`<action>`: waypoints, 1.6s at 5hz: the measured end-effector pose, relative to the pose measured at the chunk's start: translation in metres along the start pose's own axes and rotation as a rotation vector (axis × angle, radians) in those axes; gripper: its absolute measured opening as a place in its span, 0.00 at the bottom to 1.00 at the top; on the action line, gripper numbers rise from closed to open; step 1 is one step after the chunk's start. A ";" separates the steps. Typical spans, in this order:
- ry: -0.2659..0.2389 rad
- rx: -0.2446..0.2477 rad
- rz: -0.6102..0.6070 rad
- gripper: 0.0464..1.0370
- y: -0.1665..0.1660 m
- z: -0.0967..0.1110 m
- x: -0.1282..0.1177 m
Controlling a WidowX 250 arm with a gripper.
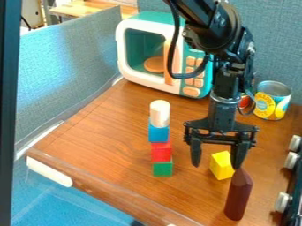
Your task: It moved the yellow cupid from the table to the top
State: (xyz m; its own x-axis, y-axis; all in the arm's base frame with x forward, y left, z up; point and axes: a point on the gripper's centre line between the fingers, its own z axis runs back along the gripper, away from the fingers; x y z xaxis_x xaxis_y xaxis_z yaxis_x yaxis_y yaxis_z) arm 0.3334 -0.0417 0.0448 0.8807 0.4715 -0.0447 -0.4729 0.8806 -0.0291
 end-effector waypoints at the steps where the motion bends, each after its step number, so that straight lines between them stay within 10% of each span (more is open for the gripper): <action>1: -0.016 -0.025 0.057 0.96 -0.004 -0.001 0.002; 4: -0.022 -0.099 0.239 0.96 -0.007 -0.010 0.007; 6: -0.007 -0.048 0.270 0.91 -0.005 -0.024 0.016; 7: -0.013 -0.040 0.250 0.62 -0.007 -0.021 0.021; 8: -0.009 -0.013 0.178 0.53 -0.014 -0.014 0.019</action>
State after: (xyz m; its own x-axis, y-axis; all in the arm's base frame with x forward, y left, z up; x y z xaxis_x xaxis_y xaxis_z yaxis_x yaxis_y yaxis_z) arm 0.3564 -0.0453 0.0302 0.7831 0.6205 -0.0414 -0.6218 0.7824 -0.0348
